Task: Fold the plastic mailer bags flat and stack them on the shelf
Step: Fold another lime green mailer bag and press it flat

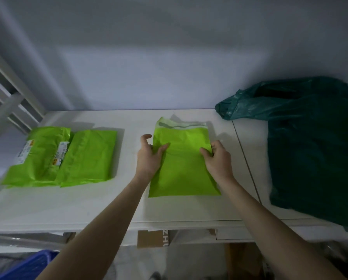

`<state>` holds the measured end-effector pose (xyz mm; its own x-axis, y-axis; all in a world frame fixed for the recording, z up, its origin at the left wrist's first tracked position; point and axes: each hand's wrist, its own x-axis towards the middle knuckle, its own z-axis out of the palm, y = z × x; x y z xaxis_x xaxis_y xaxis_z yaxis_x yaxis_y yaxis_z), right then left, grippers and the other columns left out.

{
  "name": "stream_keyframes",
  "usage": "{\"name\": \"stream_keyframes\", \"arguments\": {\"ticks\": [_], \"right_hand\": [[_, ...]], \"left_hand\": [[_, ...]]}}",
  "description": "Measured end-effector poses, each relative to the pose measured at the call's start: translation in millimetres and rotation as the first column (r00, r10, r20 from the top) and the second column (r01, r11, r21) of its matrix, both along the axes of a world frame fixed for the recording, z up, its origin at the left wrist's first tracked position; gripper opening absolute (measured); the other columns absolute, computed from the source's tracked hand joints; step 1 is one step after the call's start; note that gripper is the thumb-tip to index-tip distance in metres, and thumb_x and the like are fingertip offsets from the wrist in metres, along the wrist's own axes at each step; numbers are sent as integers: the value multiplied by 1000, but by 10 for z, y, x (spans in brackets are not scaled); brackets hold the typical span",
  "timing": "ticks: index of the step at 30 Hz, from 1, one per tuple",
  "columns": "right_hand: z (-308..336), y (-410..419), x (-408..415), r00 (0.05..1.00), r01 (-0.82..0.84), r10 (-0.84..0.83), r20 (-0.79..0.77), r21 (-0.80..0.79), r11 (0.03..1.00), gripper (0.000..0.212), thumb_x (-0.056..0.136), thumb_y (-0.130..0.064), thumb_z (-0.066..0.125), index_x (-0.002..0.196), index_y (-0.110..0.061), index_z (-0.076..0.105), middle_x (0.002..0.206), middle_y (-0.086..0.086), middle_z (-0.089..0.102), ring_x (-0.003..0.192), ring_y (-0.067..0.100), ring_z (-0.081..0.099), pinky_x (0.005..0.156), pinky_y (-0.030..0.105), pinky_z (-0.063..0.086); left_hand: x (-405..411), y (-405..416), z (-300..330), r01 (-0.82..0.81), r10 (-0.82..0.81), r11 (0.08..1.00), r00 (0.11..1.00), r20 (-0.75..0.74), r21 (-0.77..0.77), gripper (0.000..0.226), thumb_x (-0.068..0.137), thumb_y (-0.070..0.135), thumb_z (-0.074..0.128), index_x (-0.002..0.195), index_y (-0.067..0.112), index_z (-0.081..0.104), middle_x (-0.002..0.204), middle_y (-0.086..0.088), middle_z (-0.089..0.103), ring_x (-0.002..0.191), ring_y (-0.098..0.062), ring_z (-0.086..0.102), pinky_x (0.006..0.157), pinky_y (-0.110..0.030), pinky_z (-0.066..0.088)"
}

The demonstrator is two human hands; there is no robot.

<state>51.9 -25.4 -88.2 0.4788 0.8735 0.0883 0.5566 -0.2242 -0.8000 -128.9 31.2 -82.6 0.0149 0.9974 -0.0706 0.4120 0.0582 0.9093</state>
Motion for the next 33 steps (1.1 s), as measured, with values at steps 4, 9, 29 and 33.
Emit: {"name": "stream_keyframes", "arguments": {"ticks": [4,9,29,33], "right_hand": [[-89,-75,-5,999,25,-23,34,-49,998,33,89,-24,63,111,-5,47,85,11,63,82,33,62,58,30,31],[-38,-85,-87,932,31,-30,362,5,1000,32,84,-16,63,112,-4,53,103,15,53,98,34,49,76,38,41],[-197,-338,-411,717,-266,404,568,-313,912,59,87,-35,29,112,4,63,116,19,65,105,33,62,86,42,53],[-160,-337,-481,704,-310,455,545,-340,888,76,84,-39,4,138,-2,41,147,13,38,139,27,31,110,48,27]], "left_hand": [[-50,-16,-151,49,-37,995,990,-140,85,45,91,22,60,127,2,43,114,-17,53,99,-31,57,91,-41,46],[-24,-96,-132,286,-132,908,888,-440,306,39,89,31,39,110,8,63,110,-12,58,101,-33,53,89,-41,44],[87,-543,-216,534,-288,831,651,-703,155,68,88,46,9,123,16,59,140,-1,50,129,-18,46,103,-32,33],[51,-513,-301,608,-318,786,547,-774,107,71,90,45,4,142,10,38,152,-5,31,140,-24,29,110,-42,30]]}}
